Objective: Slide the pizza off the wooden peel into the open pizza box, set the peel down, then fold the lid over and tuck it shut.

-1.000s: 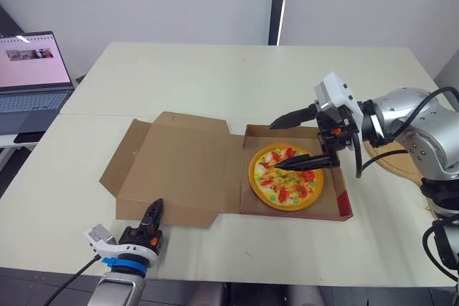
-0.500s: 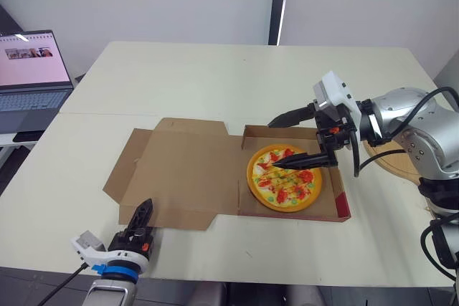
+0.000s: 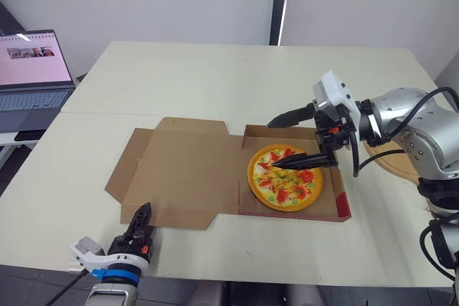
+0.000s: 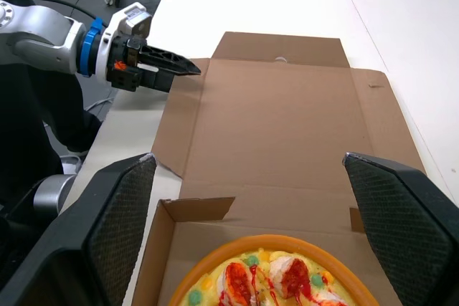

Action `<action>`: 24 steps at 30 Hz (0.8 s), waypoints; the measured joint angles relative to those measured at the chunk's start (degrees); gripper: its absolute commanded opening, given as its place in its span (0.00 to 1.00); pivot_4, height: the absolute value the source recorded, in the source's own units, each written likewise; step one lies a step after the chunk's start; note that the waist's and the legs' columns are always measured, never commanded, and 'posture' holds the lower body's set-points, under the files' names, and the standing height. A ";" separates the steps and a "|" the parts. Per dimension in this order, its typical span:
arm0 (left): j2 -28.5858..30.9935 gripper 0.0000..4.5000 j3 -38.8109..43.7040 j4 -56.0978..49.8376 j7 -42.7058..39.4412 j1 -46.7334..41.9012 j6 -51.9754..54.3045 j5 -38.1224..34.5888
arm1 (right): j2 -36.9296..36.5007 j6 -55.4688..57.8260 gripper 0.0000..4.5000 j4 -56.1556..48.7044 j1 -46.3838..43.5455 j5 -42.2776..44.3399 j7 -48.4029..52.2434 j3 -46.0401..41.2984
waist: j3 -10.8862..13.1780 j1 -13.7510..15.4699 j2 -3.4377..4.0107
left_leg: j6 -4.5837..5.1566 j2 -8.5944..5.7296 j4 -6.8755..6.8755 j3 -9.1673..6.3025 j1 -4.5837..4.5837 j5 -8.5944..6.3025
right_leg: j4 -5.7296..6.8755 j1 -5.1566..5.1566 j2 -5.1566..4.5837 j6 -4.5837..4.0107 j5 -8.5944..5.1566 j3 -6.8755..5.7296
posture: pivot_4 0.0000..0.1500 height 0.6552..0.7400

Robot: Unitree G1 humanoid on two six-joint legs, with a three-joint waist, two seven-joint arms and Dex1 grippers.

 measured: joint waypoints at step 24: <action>12.55 0.01 2.46 -2.72 -5.21 -7.43 1.35 7.69 | 0.46 -3.44 1.00 1.29 1.08 -3.59 -2.70 -0.13 | -0.02 0.03 -0.02 | -0.03 0.05 0.00 -0.02 0.02 0.02 | 0.02 0.00 0.06 -0.02 0.03 -0.02 | 1.00 1.00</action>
